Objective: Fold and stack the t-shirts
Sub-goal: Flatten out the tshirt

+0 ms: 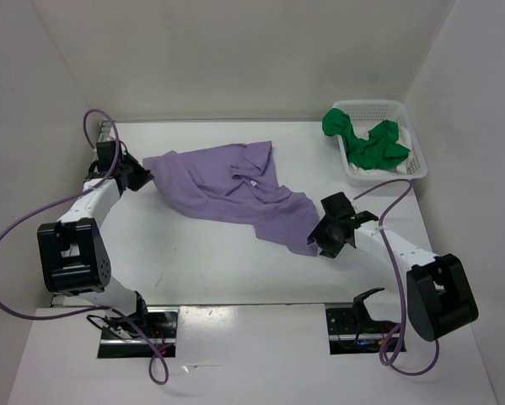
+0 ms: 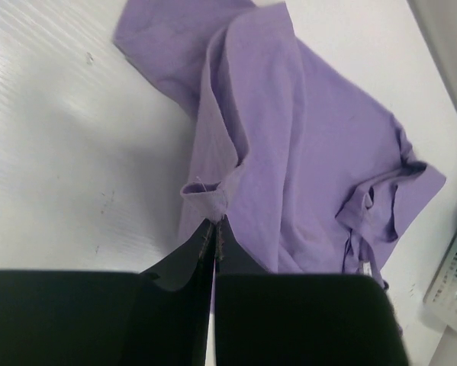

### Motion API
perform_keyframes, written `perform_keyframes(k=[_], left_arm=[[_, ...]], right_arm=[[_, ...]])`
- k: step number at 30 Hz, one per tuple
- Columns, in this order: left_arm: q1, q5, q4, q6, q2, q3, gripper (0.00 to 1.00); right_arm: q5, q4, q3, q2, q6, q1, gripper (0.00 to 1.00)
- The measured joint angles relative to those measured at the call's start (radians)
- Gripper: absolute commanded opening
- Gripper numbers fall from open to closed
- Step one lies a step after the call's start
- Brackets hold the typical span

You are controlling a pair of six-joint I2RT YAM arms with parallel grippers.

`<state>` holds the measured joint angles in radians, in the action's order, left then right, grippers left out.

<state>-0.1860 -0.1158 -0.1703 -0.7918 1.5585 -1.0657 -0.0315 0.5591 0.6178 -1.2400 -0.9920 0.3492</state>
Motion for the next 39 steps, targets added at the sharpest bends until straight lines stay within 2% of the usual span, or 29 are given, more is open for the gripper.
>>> perform_keyframes(k=[6,7,10,12,16,19,22,24,25,26,28,31,34,36,38,39], left_arm=[[0.048,-0.001,-0.023,0.015,-0.013,0.016,0.0],[0.05,0.0,-0.025,0.02,-0.016,0.022,0.0],[0.049,0.001,-0.037,0.031,-0.032,0.037,0.05],[0.049,0.003,-0.043,0.032,-0.047,0.046,0.1],[0.049,0.003,-0.036,0.026,-0.075,0.078,0.14],[0.039,-0.013,-0.03,0.022,-0.077,0.104,0.03],[0.024,-0.022,-0.031,0.017,-0.077,0.124,0.0],[0.018,-0.024,-0.031,0.012,-0.077,0.128,0.0],[0.016,-0.025,-0.03,0.009,-0.077,0.128,0.0],[0.016,-0.026,-0.029,0.008,-0.077,0.128,0.0],[0.016,-0.029,-0.029,0.008,-0.077,0.128,0.0],[0.016,-0.032,-0.03,0.011,-0.077,0.128,0.0],[0.016,-0.033,-0.034,0.024,-0.077,0.128,0.0],[0.016,-0.02,-0.043,0.032,-0.076,0.127,0.08],[0.015,0.008,-0.054,0.035,-0.059,0.119,0.23],[0.012,0.022,-0.053,0.031,-0.041,0.114,0.37]], right_arm=[[-0.04,0.015,0.0,-0.001,-0.042,0.018,0.54],[-0.044,0.017,0.0,-0.003,-0.047,0.019,0.49],[-0.05,0.027,0.0,-0.015,-0.06,0.022,0.44],[-0.048,0.035,0.0,-0.024,-0.067,0.026,0.44],[-0.05,0.04,0.001,-0.047,-0.074,0.026,0.42],[-0.05,0.044,0.005,-0.073,-0.076,0.026,0.42],[-0.051,0.048,0.017,-0.088,-0.077,0.026,0.42],[-0.048,0.049,0.032,-0.11,-0.076,0.027,0.35],[-0.041,0.045,0.041,-0.126,-0.076,0.027,0.28],[-0.031,0.042,0.051,-0.141,-0.074,0.027,0.16],[-0.022,0.033,0.068,-0.17,-0.076,0.028,0.07],[-0.023,0.026,0.079,-0.178,-0.07,0.028,0.01],[-0.042,0.035,0.103,-0.169,-0.057,0.028,0.0],[-0.053,0.044,0.137,-0.146,-0.042,0.028,0.0],[-0.065,0.043,0.17,-0.104,-0.029,0.028,0.0],[-0.067,0.04,0.181,-0.084,-0.022,0.028,0.0]])
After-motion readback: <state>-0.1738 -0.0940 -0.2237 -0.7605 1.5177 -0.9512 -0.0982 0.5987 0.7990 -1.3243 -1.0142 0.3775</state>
